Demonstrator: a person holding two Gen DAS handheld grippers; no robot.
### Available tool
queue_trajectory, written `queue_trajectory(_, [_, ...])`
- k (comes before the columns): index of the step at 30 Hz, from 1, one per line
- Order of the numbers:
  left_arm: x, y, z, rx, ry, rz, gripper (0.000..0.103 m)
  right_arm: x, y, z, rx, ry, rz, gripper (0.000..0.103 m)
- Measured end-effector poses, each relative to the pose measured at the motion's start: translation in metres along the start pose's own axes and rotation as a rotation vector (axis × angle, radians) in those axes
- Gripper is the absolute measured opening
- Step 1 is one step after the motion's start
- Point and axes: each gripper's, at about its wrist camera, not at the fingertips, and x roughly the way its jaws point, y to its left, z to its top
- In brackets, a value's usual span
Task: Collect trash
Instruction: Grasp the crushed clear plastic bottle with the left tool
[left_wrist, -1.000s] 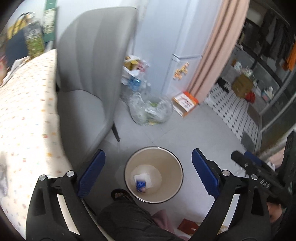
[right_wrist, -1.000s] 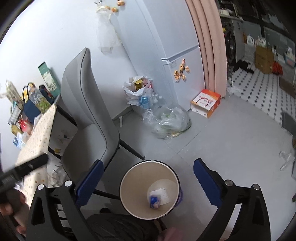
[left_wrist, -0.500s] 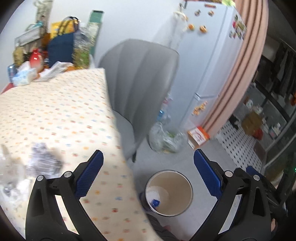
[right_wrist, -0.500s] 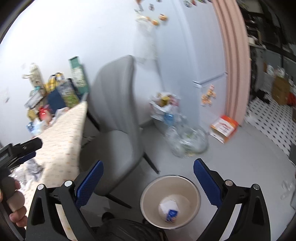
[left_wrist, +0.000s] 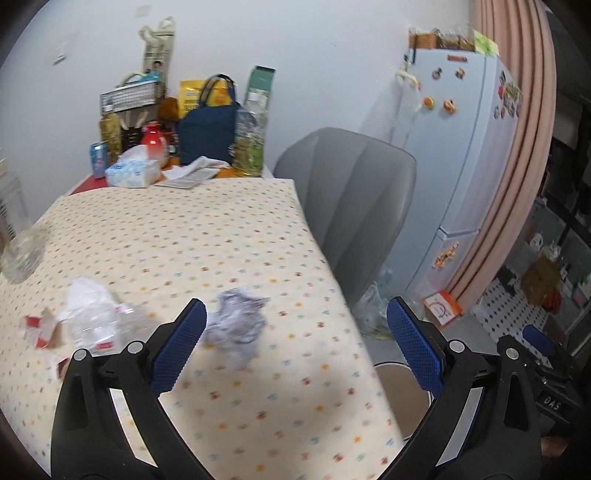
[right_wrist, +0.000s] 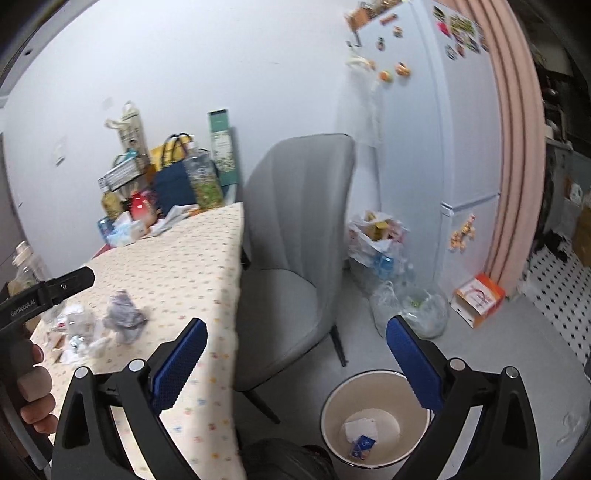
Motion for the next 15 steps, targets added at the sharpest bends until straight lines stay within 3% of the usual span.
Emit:
queue_trajectory(10, [-0.045,0.070,-0.013,-0.066,-0.049,0.076,0.097,-0.010,0.051,-0.004,-0.041,-0.013,0.128,0.095])
queue_trajectory(15, [-0.055,0.099,-0.018,-0.097,-0.041,0.118,0.097,-0.005,0.072,-0.007,-0.059,0.026,0.216,0.095])
